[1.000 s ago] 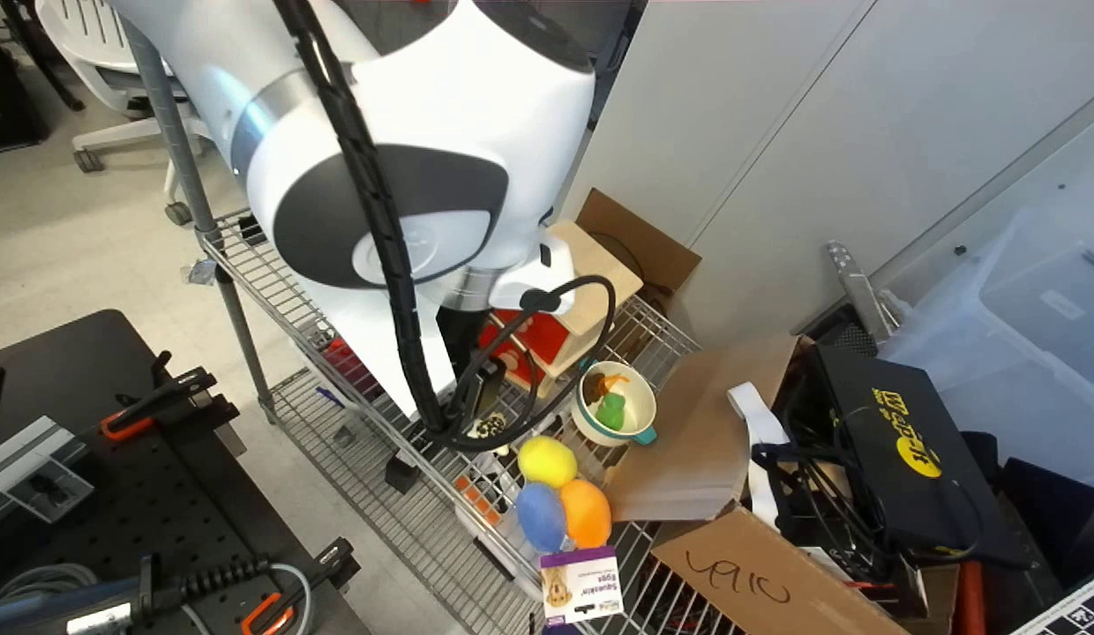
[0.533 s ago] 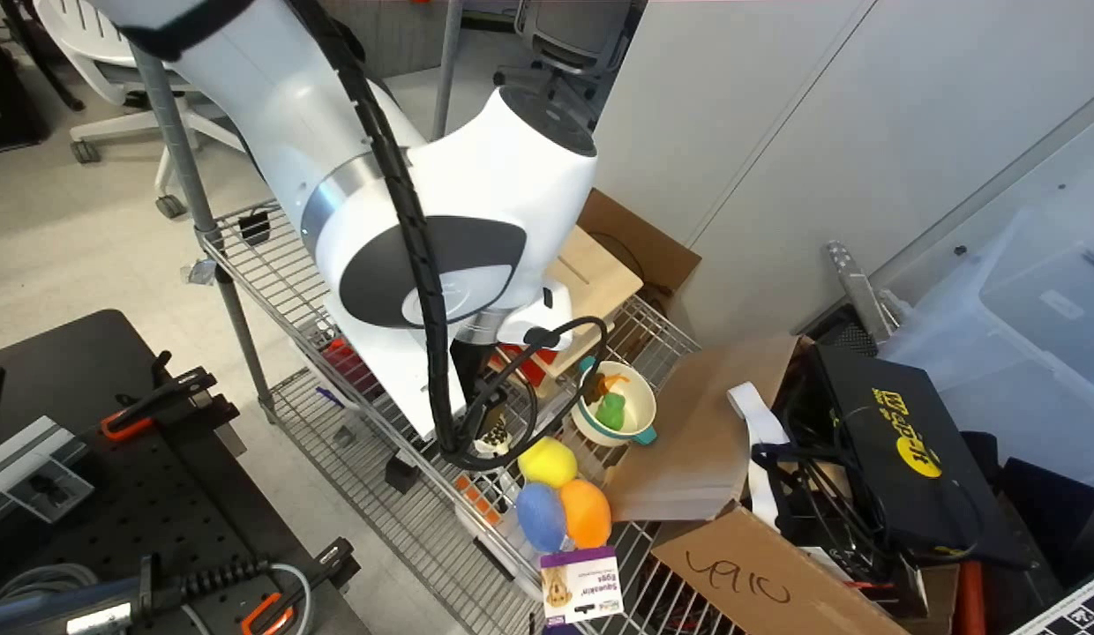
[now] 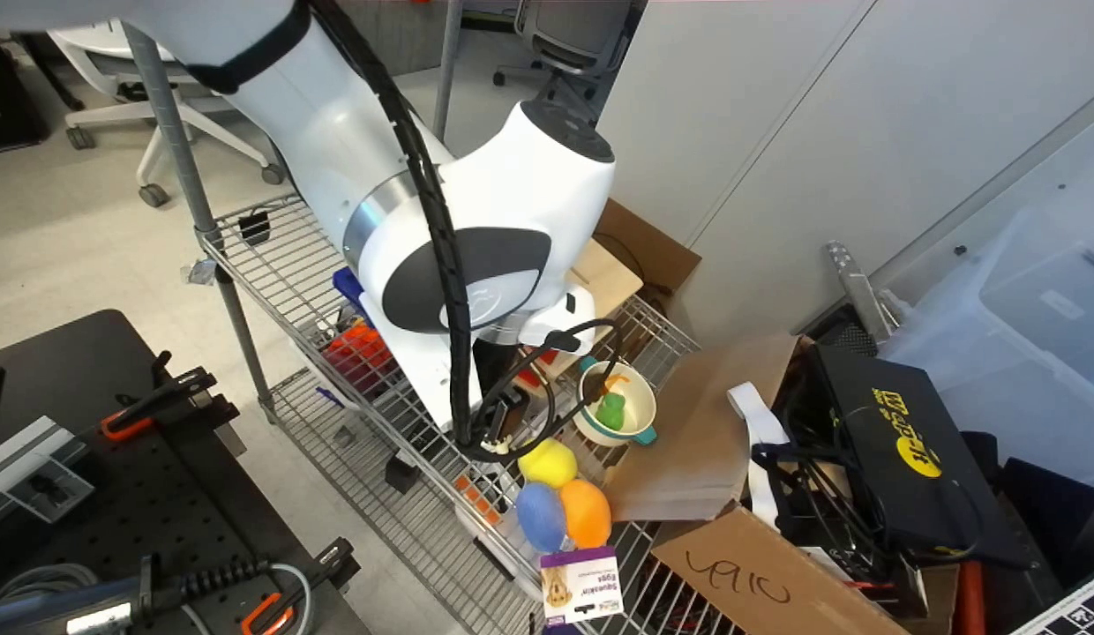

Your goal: Put the tortoise doll in the blue box

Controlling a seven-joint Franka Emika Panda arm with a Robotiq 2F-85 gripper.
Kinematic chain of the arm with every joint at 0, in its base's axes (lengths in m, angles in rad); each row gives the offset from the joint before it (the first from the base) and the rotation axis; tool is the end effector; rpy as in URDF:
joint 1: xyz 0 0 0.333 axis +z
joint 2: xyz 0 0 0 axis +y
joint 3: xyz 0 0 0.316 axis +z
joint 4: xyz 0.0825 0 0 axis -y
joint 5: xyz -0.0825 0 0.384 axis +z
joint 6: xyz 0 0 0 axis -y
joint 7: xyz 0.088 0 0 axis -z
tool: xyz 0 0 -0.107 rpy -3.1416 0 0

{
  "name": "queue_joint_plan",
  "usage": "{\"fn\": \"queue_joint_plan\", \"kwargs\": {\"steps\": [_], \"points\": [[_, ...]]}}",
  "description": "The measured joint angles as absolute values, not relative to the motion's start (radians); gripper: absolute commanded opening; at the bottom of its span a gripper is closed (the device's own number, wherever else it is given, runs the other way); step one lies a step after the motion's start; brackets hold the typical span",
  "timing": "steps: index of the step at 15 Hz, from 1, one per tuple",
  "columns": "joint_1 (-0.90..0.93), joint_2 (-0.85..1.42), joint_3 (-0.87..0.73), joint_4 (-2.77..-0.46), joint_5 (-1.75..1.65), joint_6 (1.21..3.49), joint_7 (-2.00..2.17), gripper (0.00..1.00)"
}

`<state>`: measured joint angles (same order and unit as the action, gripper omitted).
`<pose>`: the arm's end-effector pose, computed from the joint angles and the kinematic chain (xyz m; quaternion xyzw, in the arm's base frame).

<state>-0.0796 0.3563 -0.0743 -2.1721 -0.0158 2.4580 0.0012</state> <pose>0.5497 -0.0856 0.2214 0.9968 -0.0693 -0.0360 0.0151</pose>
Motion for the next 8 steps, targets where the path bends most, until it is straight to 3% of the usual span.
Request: {"fn": "queue_joint_plan", "kwargs": {"steps": [8], "points": [[-0.072, 0.360, -0.064, -2.174, -0.048, 2.473, -0.047, 1.00]]}}
